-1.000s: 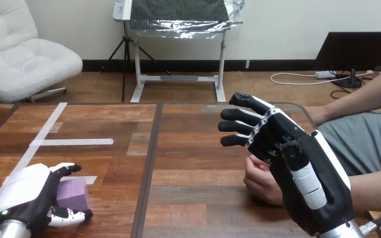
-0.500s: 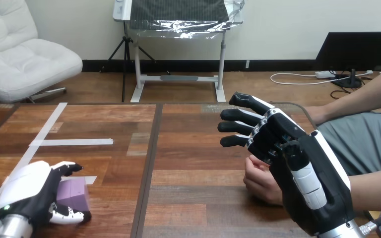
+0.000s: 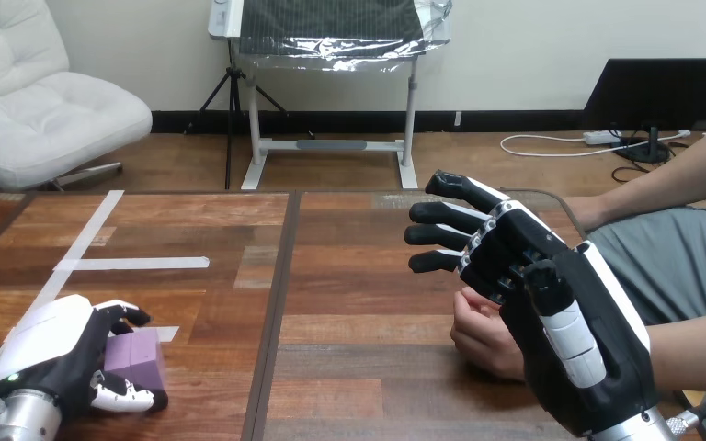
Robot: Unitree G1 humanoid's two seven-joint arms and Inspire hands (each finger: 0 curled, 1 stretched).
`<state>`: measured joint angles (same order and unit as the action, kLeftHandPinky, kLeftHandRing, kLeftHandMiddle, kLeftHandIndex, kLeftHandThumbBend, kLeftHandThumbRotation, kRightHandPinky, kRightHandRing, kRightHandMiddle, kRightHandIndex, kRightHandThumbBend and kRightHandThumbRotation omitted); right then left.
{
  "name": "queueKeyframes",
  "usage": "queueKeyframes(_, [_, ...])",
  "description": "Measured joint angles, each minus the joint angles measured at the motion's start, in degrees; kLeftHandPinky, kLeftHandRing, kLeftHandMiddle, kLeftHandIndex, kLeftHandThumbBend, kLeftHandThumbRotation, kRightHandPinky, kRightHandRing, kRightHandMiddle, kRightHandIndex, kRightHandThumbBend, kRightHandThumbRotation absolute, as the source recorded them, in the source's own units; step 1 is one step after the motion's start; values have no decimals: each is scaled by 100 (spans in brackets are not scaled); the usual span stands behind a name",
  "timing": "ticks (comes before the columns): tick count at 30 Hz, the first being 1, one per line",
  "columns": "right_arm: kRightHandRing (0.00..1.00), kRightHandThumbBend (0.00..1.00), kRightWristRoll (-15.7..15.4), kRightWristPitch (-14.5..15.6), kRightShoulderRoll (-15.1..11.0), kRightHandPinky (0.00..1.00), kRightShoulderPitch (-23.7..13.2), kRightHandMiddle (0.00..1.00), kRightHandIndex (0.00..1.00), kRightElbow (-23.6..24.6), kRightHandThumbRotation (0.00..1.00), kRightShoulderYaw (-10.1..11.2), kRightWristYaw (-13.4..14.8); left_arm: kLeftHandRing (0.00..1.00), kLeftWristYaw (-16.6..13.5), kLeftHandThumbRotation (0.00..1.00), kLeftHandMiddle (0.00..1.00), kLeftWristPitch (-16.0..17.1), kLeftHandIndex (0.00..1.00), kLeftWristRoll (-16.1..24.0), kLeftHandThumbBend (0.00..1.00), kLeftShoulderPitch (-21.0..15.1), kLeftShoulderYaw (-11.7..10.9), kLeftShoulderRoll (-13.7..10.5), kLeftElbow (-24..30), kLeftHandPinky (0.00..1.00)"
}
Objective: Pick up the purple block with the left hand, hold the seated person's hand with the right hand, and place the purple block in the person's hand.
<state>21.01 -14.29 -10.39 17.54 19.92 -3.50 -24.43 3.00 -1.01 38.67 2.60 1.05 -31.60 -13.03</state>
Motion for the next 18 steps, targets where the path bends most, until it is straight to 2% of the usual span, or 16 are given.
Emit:
queueKeyframes(9, [75,90,0,0,-1,68,0,77,82,3,76,0,3,54,-67,0,58,-23,59,-2,71,-7,13,3,-5,52])
queueKeyframes(18, [75,90,-1,0,-4,69,0,77,82,17,77,1,5,48,-403,0,51,-8,52,6,71,-7,20,9,-97,47])
